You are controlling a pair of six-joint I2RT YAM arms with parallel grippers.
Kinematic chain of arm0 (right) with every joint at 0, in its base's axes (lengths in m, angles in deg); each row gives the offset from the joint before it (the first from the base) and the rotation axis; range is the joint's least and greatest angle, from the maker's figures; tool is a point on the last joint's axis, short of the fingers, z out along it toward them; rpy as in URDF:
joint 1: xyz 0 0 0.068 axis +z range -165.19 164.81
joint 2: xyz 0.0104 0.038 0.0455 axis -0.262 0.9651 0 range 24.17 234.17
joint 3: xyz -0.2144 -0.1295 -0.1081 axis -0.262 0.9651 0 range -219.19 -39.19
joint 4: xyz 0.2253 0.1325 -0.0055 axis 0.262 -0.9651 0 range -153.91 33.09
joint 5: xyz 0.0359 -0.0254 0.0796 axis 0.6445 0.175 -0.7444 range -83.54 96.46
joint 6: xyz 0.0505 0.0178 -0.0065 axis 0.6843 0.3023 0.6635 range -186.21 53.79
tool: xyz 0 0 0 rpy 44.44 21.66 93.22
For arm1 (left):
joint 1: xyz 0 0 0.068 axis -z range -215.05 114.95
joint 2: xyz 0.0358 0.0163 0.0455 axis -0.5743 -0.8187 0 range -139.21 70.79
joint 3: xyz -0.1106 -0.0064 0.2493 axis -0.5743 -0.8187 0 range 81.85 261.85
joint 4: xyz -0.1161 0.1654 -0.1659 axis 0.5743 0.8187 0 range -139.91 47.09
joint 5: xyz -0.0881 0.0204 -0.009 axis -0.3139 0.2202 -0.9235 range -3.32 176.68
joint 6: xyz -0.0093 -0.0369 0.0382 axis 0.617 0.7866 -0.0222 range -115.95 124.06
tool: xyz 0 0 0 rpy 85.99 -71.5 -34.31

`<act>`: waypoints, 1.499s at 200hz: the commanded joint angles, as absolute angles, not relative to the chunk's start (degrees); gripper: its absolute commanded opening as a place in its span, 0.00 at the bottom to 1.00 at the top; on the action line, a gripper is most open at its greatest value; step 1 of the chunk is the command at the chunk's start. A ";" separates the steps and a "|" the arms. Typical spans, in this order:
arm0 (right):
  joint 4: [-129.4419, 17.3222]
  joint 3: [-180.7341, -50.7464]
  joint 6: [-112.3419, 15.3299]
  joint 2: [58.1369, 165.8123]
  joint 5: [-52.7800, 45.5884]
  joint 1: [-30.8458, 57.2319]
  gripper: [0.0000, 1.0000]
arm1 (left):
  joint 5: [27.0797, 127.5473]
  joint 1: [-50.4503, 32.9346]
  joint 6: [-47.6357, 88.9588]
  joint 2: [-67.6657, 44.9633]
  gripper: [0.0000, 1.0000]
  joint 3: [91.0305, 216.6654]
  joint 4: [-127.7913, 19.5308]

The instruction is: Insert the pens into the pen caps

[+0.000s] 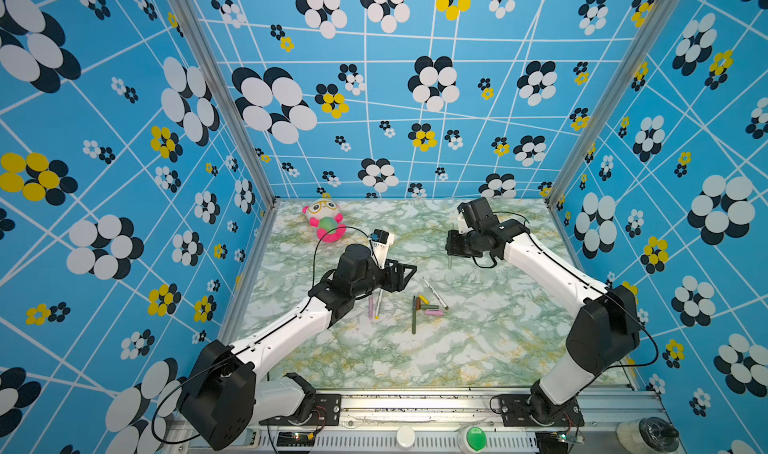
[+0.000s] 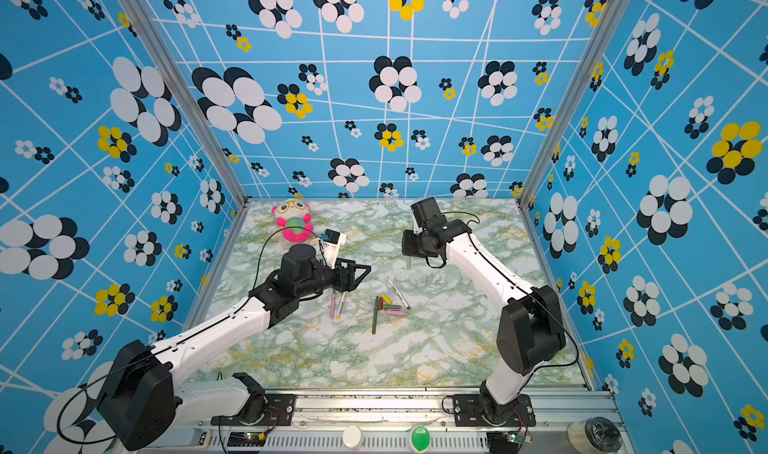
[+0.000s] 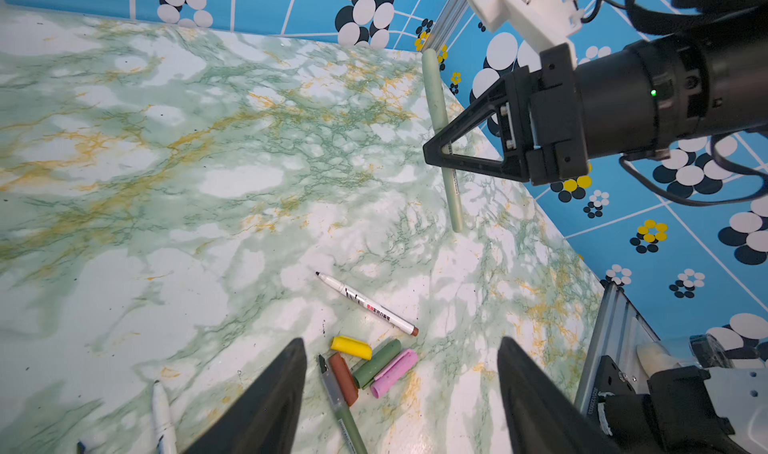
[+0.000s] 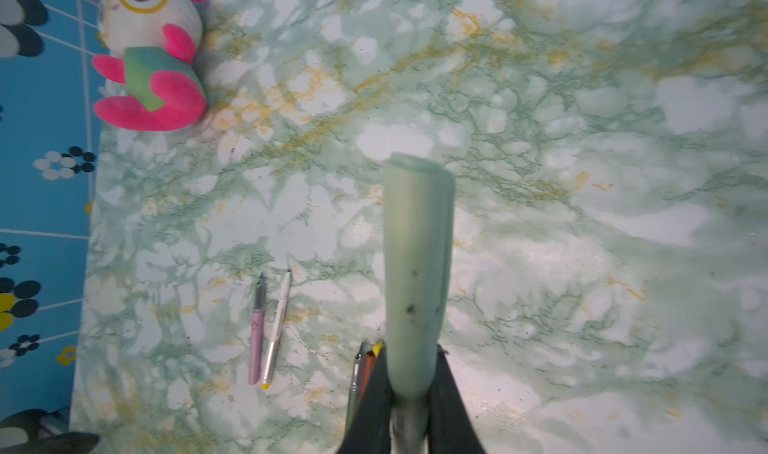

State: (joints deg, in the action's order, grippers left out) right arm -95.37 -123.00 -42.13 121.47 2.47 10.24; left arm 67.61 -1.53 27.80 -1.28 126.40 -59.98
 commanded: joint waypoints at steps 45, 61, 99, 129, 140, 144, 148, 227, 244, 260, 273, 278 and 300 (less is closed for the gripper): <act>-109.16 -124.25 -52.48 129.05 7.84 5.41 0.09 | 69.67 -1.30 23.22 0.41 0.99 125.62 -59.89; -109.04 -123.52 -53.49 129.96 7.95 4.60 0.09 | 70.30 -1.52 23.10 0.11 0.99 125.79 -60.03; -108.88 -122.52 -54.44 133.07 10.64 3.82 0.10 | 70.40 -1.69 23.43 -0.70 0.99 126.34 -60.68; -108.56 -122.97 -52.32 135.79 14.30 3.53 0.10 | 70.42 -1.74 23.84 -1.28 0.99 126.67 -60.69; -109.39 -123.75 -51.21 136.95 16.03 3.20 0.10 | 70.31 -1.75 23.91 -1.37 0.99 126.84 -60.58; -109.66 -123.97 -50.78 137.35 16.48 3.11 0.10 | 70.23 -1.74 23.92 -1.38 0.99 126.84 -60.52; -109.84 -124.24 -50.43 137.73 16.82 2.97 0.10 | 70.30 -1.77 23.91 -1.37 0.99 126.87 -60.48; -110.92 -126.09 -46.51 141.96 20.50 2.82 0.17 | 69.90 -1.86 23.87 -1.95 0.99 127.88 -59.64; -110.74 -126.00 -46.30 142.45 20.28 2.83 0.18 | 69.57 -1.83 23.77 -2.00 0.99 128.16 -59.41; -110.44 -125.85 -46.09 143.04 20.05 2.82 0.18 | 69.55 -1.83 23.68 -1.99 0.99 128.34 -59.17; -110.20 -125.81 -45.99 143.33 19.78 2.83 0.19 | 69.57 -1.87 23.65 -2.06 0.99 128.47 -59.14; -110.13 -125.68 -45.95 143.36 19.73 2.83 0.20 | 69.61 -1.78 23.65 -2.11 0.99 128.52 -59.06; -109.70 -125.24 -45.77 143.48 19.56 2.83 0.23 | 69.68 -1.83 23.77 -2.07 0.99 128.43 -59.05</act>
